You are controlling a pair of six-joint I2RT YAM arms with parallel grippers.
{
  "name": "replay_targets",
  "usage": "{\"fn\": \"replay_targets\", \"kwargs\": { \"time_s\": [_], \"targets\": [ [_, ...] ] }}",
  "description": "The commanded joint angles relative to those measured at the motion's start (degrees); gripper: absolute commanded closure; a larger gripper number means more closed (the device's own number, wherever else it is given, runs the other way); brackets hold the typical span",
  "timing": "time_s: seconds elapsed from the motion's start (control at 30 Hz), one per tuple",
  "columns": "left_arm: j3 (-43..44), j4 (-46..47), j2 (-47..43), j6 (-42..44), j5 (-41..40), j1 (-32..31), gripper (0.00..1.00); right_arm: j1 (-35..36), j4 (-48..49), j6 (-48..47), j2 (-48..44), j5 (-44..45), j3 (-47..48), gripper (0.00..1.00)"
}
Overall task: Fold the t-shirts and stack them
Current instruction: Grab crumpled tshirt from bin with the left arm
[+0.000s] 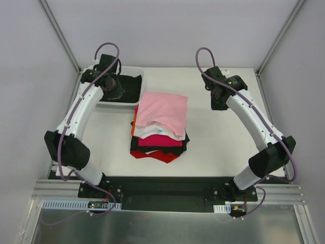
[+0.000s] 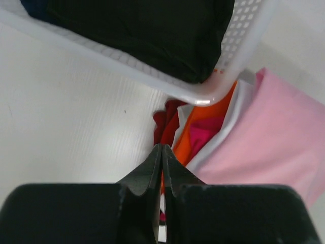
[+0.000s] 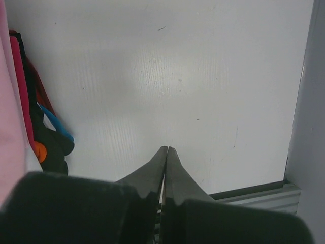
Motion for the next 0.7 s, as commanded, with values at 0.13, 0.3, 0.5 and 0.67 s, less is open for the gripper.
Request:
{"fn": "replay_targets", "kwargs": {
  "time_s": [0.13,0.3,0.5,0.67],
  "targets": [
    [20.1,2.1,21.6,0.3,1.2,5.3,1.00,0.6,-1.9,2.2,-1.7,-5.2,-4.4,0.99],
    [22.8,7.6,30.9,-1.0,5.4,6.9,1.00,2.4,-1.4,4.2,-5.3,-6.2,-8.1,0.99],
    [27.2,9.1,38.4,0.0,8.4,7.0,1.00,3.4,-1.4,6.6,-8.1,-5.8,-12.1,0.99],
    [27.2,9.6,40.2,1.1,9.4,7.2,1.00,3.9,-1.4,7.4,-7.5,-5.9,-12.8,0.99]
  ]
}}
